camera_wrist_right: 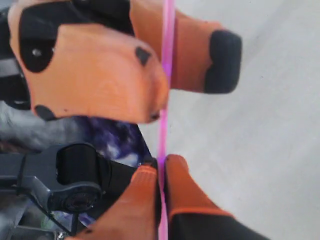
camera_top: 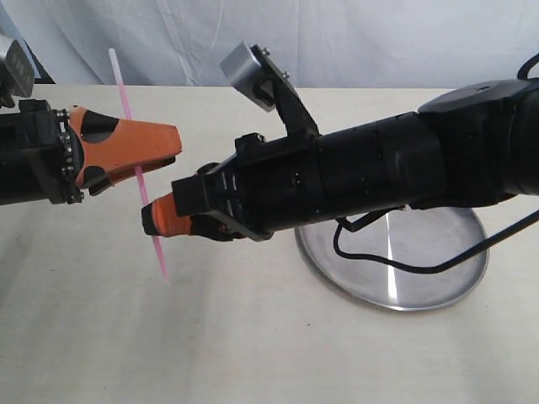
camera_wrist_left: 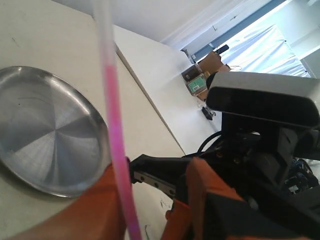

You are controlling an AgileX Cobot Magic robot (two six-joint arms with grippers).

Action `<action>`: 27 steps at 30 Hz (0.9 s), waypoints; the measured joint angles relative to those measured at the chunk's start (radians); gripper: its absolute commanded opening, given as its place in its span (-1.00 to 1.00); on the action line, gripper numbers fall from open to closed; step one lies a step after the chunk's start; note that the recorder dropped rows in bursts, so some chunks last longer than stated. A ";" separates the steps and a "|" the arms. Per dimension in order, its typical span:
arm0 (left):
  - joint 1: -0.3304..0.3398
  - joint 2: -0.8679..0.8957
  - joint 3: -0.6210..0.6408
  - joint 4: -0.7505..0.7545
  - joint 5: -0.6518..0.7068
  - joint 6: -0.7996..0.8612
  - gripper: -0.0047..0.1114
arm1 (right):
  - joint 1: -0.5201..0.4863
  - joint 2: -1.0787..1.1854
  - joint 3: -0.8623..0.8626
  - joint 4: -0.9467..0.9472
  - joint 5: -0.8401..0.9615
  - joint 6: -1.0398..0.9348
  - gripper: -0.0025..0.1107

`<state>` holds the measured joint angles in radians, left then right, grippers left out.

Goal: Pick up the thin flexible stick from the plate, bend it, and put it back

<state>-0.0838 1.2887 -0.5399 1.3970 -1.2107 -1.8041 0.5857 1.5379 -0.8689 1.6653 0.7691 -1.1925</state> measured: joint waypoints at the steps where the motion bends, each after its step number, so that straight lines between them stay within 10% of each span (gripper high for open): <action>1: 0.000 0.000 0.000 0.000 0.000 0.000 -0.62 | 0.000 0.000 0.000 0.006 0.000 0.000 -0.97; 4: -0.002 0.000 0.000 0.002 0.000 0.007 -0.92 | 0.000 0.000 0.000 0.016 0.012 0.026 -0.97; 27: -0.002 0.000 -0.006 0.089 -0.030 0.128 -0.92 | 0.000 0.002 0.000 0.014 0.096 0.255 -0.97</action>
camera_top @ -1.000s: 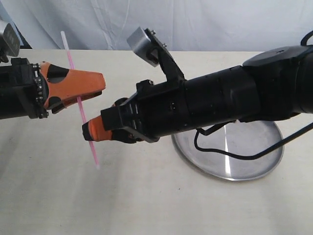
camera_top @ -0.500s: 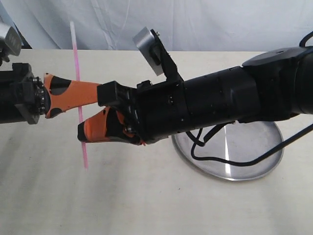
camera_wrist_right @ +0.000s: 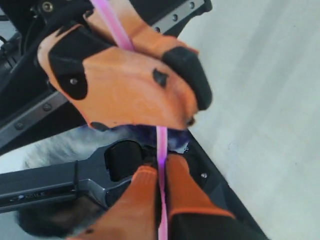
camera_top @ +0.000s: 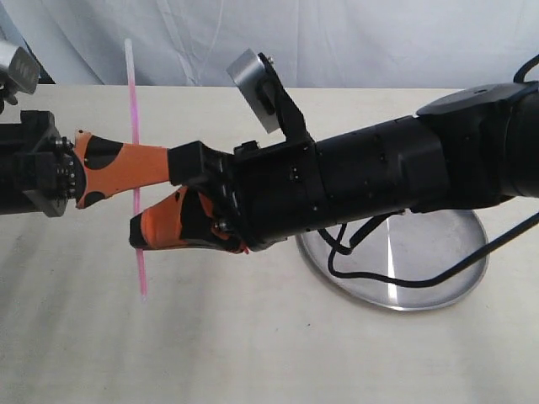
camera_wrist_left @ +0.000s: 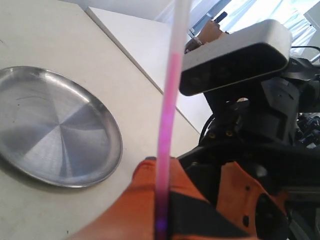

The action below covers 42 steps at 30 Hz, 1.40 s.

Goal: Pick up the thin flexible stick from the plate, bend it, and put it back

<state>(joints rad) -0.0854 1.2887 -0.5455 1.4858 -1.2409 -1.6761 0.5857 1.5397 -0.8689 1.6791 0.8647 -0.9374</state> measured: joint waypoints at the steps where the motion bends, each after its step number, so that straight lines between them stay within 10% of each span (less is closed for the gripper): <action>1: 0.000 0.000 0.000 -0.004 -0.002 0.000 -0.92 | 0.000 0.000 0.000 0.002 0.000 -0.017 -0.97; 13: 0.000 0.000 0.002 0.017 0.015 0.010 -0.92 | 0.000 -0.004 -0.006 0.054 0.011 -0.105 0.03; 36: 0.000 0.000 0.003 -0.066 0.019 0.013 -0.92 | 0.082 0.010 -0.008 -0.090 -0.151 -0.147 0.01; 42: 0.000 0.000 0.003 -0.032 0.019 0.026 -0.92 | 0.100 0.022 -0.008 -0.071 -0.144 -0.150 -0.97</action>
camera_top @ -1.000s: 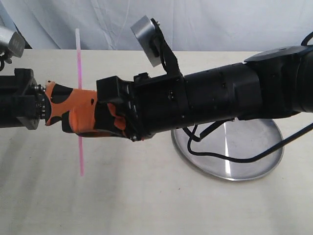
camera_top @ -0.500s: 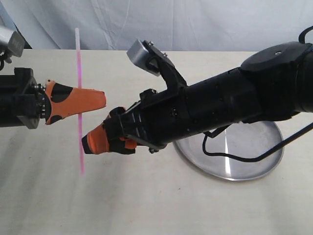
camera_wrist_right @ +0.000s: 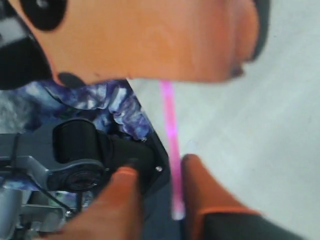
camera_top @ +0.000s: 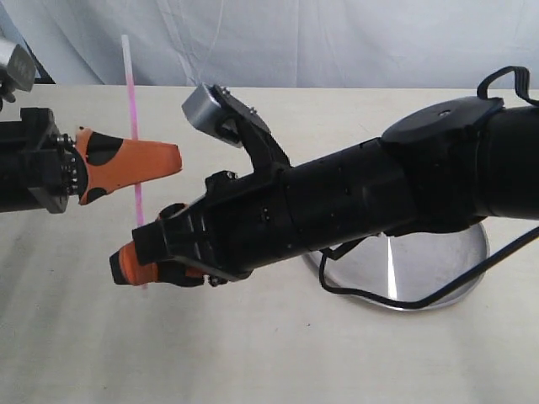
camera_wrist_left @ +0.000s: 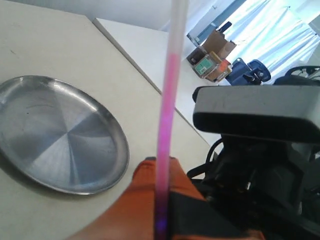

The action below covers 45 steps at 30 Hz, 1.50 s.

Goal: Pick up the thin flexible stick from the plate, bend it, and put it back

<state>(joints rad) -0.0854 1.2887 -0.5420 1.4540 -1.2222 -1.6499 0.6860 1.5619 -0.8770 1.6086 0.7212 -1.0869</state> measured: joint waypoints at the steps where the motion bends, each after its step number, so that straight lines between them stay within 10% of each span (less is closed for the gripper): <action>1: 0.000 0.000 0.000 0.007 0.000 0.004 -0.92 | 0.000 0.000 0.000 0.004 0.010 0.006 -0.95; 24: 0.000 -0.002 -0.002 0.119 -0.077 0.066 -0.92 | -0.003 0.015 0.007 0.089 0.232 0.101 -0.96; 45: -0.003 -0.002 -0.002 0.033 -0.027 0.051 -0.92 | -0.001 -0.024 0.005 0.008 0.048 0.064 -0.96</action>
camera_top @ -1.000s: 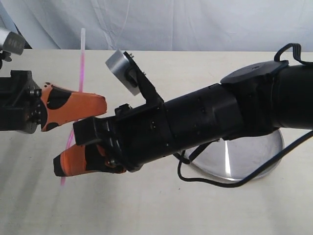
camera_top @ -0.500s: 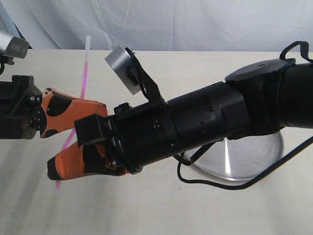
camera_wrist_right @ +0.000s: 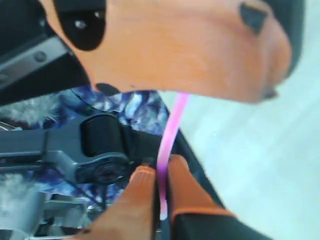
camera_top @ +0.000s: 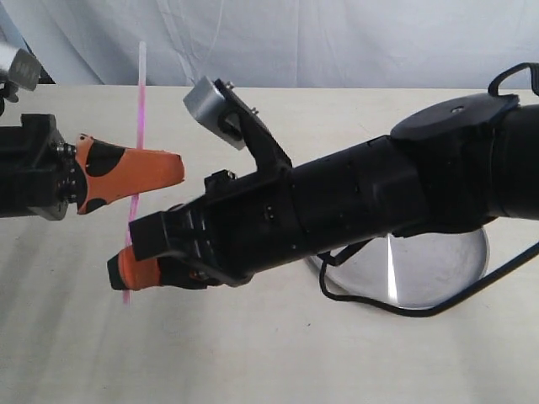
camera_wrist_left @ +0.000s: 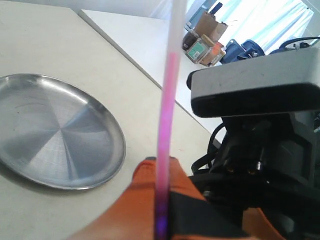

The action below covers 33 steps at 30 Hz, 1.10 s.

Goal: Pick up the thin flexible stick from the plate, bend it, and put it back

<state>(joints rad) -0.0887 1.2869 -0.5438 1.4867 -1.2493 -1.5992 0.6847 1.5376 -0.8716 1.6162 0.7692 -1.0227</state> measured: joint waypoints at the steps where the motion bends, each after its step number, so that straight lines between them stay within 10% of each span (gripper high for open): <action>1: 0.000 0.000 0.000 -0.003 0.005 -0.006 -0.92 | 0.002 0.000 0.000 -0.012 -0.021 -0.002 -0.96; 26: 0.000 -0.032 0.005 -0.043 0.116 -0.155 -0.92 | 0.014 0.055 -0.020 -0.053 -0.267 -0.232 -0.96; 28: 0.000 -0.034 0.005 -0.031 0.105 -0.125 -0.92 | 0.014 0.059 -0.020 -0.044 -0.211 -0.225 -0.81; 33: 0.000 -0.046 0.006 -0.046 0.056 -0.067 -0.92 | 0.012 0.070 -0.016 -0.088 -0.172 -0.213 0.37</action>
<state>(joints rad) -0.0887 1.2409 -0.5378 1.4412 -1.1931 -1.6657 0.6965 1.6075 -0.8879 1.5281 0.5970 -1.2361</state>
